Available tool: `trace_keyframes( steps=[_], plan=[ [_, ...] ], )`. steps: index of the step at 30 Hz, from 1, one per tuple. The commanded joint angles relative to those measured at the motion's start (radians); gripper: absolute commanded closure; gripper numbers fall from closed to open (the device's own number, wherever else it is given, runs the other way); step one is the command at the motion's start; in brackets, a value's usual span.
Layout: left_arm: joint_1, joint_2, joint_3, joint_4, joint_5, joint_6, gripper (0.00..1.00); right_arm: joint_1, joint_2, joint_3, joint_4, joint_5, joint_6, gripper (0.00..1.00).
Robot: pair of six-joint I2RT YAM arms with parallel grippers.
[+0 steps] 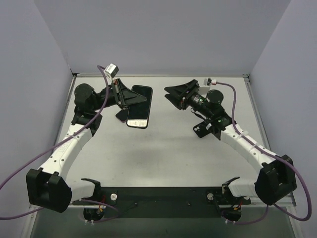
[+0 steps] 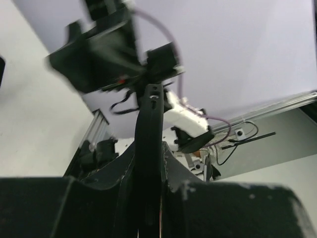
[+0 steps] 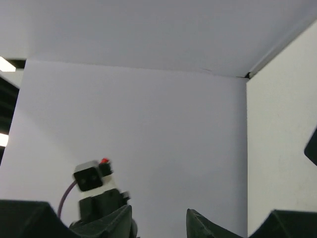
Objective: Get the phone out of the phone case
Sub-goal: Adjust the phone, then remove the phone case from the phone.
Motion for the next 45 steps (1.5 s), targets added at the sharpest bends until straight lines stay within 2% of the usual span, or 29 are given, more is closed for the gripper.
trace_keyframes(
  steps=[1,3,7,10,17,24,30,31,32,36,38,39,40,42,45],
  plan=[
    [-0.028,0.028,0.027,-0.276,0.088,0.257,1.00,0.012,-0.029,0.241,-0.290,-0.106,-0.317,0.55],
    [-0.034,0.034,0.018,-0.265,0.079,0.257,1.00,0.018,-0.005,0.281,-0.294,-0.156,-0.343,0.50],
    [-0.037,0.048,0.007,-0.201,0.079,0.223,1.00,0.049,0.020,0.316,-0.300,-0.185,-0.363,0.49],
    [-0.038,0.054,0.007,-0.180,0.080,0.206,1.00,0.049,0.038,0.316,-0.263,-0.231,-0.342,0.49],
    [-0.038,0.052,-0.021,-0.080,0.063,0.142,1.00,0.061,0.043,0.272,-0.222,-0.233,-0.306,0.52],
    [-0.038,0.060,-0.019,-0.057,0.054,0.120,1.00,0.069,0.090,0.177,0.092,-0.244,-0.108,0.68],
    [-0.037,0.068,-0.027,-0.015,0.046,0.093,1.00,0.086,0.135,0.155,0.232,-0.242,-0.013,0.83],
    [-0.037,0.068,-0.028,-0.008,0.046,0.091,1.00,0.092,0.141,0.155,0.248,-0.239,-0.001,0.94],
    [-0.037,0.068,-0.027,-0.003,0.048,0.088,1.00,0.095,0.153,0.151,0.266,-0.235,0.014,1.00],
    [-0.037,0.063,-0.034,0.066,0.040,0.058,1.00,0.103,0.190,0.105,0.465,-0.181,0.161,1.00],
    [-0.037,0.062,-0.045,0.178,0.039,0.007,1.00,0.110,0.240,0.085,0.571,-0.123,0.312,1.00],
    [-0.038,0.058,-0.044,0.207,0.039,-0.004,1.00,0.115,0.263,0.077,0.704,-0.100,0.365,1.00],
    [-0.038,0.057,-0.041,0.245,0.040,-0.008,1.00,0.123,0.291,0.079,0.770,-0.077,0.481,1.00],
    [-0.038,0.051,-0.024,0.267,0.040,-0.015,1.00,0.156,0.369,0.104,0.939,0.004,0.574,1.00],
    [-0.041,0.046,0.004,0.313,0.045,-0.022,1.00,0.199,0.403,0.135,0.931,0.029,0.613,1.00]
  ],
)
